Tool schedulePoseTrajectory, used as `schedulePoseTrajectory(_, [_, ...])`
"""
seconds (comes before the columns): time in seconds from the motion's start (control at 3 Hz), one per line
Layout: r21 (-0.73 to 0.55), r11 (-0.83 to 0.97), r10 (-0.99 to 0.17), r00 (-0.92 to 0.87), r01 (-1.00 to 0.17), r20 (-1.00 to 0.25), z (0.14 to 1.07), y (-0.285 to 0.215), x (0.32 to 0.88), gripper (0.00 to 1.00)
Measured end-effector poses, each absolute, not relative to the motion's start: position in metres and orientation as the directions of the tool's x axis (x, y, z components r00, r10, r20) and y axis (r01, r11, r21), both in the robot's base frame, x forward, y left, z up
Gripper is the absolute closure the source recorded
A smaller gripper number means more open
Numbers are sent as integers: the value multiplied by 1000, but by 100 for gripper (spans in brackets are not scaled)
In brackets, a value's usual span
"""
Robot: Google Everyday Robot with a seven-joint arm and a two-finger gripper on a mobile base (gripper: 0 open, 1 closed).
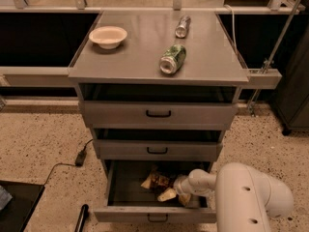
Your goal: Pick brown chip bag from bottom drawer and place on counter
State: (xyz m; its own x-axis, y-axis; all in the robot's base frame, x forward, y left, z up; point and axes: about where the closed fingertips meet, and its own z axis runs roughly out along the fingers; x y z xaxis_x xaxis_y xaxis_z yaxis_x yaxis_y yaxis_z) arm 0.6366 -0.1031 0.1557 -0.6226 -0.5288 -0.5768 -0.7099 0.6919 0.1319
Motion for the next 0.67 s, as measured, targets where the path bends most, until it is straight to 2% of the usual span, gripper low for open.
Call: schedulePoseTrajectory(0.67, [132,692,-529,-623,-710,-577,156,-103,637,44])
